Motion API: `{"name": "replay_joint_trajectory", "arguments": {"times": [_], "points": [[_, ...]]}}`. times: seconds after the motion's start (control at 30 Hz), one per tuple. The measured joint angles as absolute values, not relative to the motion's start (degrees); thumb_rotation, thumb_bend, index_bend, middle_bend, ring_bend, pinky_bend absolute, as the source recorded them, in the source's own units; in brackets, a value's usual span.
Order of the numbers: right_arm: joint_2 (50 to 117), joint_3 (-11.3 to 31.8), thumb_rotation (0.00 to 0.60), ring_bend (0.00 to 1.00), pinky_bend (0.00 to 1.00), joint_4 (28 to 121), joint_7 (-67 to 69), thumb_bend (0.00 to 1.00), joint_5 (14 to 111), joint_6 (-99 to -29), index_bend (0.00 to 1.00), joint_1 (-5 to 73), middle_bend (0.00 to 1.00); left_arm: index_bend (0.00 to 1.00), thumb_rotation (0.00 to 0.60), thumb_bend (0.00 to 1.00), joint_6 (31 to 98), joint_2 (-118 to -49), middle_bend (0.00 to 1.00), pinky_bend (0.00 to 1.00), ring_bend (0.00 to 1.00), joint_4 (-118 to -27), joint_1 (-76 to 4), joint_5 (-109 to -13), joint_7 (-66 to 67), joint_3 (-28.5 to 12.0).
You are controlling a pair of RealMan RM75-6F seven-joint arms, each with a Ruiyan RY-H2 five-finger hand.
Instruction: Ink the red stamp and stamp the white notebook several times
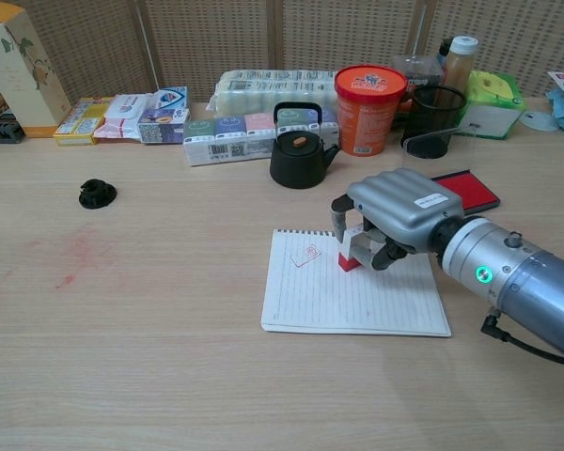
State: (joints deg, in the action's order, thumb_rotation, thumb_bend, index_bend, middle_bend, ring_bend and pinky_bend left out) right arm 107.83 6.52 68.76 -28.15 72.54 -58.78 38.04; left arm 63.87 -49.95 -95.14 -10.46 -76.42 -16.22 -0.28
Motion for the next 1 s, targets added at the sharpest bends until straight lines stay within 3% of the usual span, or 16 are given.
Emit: {"name": "replay_joint_trajectory", "arguments": {"times": [0.63,1.0], "points": [[105.65,7.54,0.6,1.0,1.0,72.01,-30.87,0.61,72.73,-60.25,0.66,37.72,1.0,0.0,0.6,0.0,64.27,-49.77,0.0,0.0,0.0,-95.06,-10.24,-77.22,-16.97,-0.1],[96.98,9.71,0.6,1.0,1.0,87.27,-37.33,0.61,74.75,-65.21,0.66,37.5,1.0,0.0,0.6,0.0,64.73,-49.59,0.0,0.0,0.0,-95.23,-10.11,-77.86,-17.22,0.01]]}}
